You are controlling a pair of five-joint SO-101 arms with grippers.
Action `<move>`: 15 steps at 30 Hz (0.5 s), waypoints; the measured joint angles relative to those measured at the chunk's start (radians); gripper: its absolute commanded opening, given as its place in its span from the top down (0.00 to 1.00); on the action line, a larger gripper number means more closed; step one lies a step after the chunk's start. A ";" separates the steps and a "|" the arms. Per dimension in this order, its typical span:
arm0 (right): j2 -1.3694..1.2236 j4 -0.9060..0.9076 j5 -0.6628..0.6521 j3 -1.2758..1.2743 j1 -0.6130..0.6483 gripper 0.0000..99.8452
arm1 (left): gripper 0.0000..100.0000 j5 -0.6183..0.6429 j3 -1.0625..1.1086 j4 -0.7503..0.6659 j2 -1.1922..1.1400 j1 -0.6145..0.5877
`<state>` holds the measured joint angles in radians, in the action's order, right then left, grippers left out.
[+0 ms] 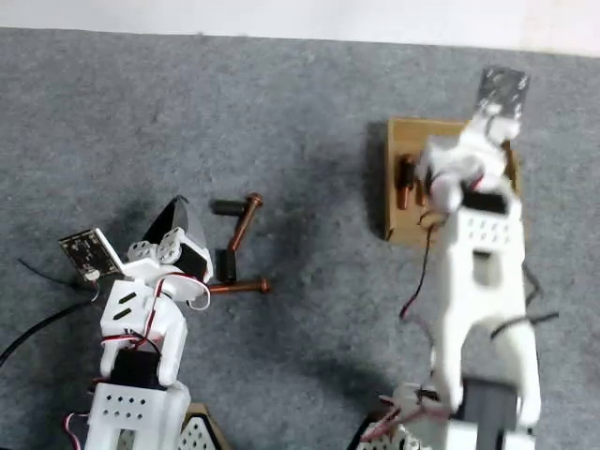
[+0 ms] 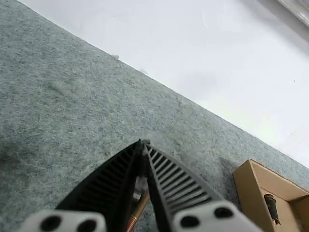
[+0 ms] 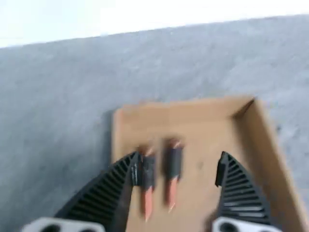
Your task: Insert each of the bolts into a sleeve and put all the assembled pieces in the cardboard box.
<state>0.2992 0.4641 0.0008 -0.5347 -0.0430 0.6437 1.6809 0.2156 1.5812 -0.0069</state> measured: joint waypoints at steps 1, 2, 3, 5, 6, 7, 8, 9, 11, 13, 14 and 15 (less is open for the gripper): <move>0.055 0.000 0.003 -0.066 0.020 0.78 | 0.99 0.000 0.000 0.000 0.000 0.000; 0.107 -0.002 0.006 -0.133 0.041 0.78 | 0.99 0.000 0.000 0.000 0.000 0.000; 0.157 -0.012 0.009 -0.201 0.063 0.78 | 0.99 0.000 0.000 0.000 0.000 0.000; 0.255 -0.048 0.009 -0.347 0.107 0.78 | 0.99 0.000 0.000 0.000 0.000 0.000; 0.307 -0.075 0.009 -0.425 0.130 0.78 | 0.99 0.000 0.000 0.000 0.000 0.000; 0.356 -0.109 0.009 -0.500 0.152 0.78 | 0.99 0.000 0.000 0.000 0.000 0.000; 0.411 -0.144 0.009 -0.578 0.172 0.78 | 0.99 0.000 0.000 0.000 0.000 0.000; 0.466 -0.183 0.009 -0.651 0.187 0.78 | 0.99 0.000 0.000 0.000 0.000 0.000; 0.572 -0.262 0.009 -0.789 0.218 0.78 | 0.99 0.000 0.000 0.000 0.000 0.000; 0.672 -0.330 0.009 -0.910 0.236 0.78 | 0.99 0.000 0.000 0.000 0.000 0.000; 0.723 -0.351 0.009 -0.962 0.238 0.78 | 0.99 0.000 0.000 0.000 0.000 0.000; 0.770 -0.364 0.009 -1.011 0.238 0.78 | 0.99 0.000 0.000 0.000 0.000 0.000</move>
<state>1.0694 0.1005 0.0100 -1.5459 0.1949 0.6437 1.6809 0.2156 1.5812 -0.0069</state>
